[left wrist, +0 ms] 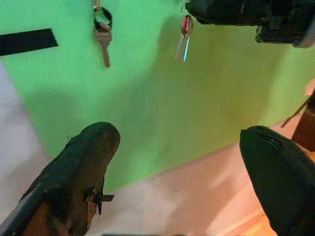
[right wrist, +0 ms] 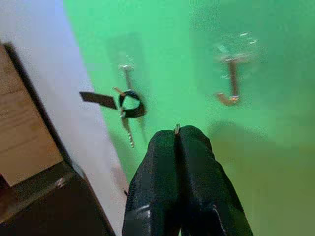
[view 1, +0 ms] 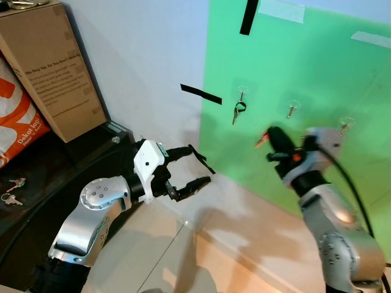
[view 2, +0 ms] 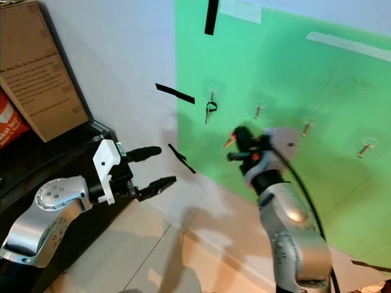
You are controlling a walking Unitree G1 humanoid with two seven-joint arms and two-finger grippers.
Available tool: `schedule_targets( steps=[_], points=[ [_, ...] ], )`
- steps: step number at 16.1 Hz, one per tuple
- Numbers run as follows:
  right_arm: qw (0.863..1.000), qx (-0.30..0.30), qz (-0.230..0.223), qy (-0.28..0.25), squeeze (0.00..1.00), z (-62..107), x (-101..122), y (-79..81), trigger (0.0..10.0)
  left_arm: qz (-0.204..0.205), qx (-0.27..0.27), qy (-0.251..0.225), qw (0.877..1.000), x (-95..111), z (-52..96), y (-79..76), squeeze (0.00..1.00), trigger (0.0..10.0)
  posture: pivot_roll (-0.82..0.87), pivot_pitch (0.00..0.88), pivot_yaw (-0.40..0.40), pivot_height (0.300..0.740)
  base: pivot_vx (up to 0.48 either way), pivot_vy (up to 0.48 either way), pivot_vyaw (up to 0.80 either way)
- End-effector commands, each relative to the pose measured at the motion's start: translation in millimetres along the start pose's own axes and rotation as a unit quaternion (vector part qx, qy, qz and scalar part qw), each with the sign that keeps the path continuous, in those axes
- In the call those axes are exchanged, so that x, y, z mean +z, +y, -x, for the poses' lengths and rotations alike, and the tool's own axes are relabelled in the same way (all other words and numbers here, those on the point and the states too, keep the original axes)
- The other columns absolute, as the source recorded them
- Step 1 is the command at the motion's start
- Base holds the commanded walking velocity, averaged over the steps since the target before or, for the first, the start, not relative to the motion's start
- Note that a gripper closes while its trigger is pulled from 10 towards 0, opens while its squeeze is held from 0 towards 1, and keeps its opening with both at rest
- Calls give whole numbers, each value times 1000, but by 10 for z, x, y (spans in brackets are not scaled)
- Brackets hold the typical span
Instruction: Hang keys on a hook
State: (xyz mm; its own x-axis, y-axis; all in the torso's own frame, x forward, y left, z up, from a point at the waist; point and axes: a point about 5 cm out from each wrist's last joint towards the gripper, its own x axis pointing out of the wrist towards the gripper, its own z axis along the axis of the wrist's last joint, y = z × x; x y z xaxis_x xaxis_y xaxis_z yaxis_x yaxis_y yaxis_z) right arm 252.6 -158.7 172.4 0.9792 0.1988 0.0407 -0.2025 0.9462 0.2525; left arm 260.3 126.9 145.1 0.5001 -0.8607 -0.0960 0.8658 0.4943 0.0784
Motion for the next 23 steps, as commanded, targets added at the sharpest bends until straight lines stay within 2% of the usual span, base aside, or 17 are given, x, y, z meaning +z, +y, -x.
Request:
schedule_targets(
  steps=[1, 12, 19, 23],
  points=[
    [1000, -1, -12, -15, 0, 10, 80, -4, 10000, 2, -9, 2, 1000, 12, 4, -17, 0, 10000, -65, 0, -1, 740, 0, 0, 0],
    [997, -37, -61, -39, 0, -81, 226, -91, 10000, 3, -12, 5, 1000, 23, 5, -9, 0, 10000, -65, 0, 0, 740, 0, 0, 0],
    [997, -60, -57, -10, 0, -115, 151, -136, 10000, 2, -13, 5, 1000, 27, 0, 3, 0, 10000, -60, 0, -2, 740, 0, 0, 0],
    [992, -107, -72, -1, 0, -104, 95, -260, 10000, 2, -13, 5, 1000, 29, -3, 4, 0, 10000, -59, 0, -2, 740, 0, 0, 0]
  ],
)
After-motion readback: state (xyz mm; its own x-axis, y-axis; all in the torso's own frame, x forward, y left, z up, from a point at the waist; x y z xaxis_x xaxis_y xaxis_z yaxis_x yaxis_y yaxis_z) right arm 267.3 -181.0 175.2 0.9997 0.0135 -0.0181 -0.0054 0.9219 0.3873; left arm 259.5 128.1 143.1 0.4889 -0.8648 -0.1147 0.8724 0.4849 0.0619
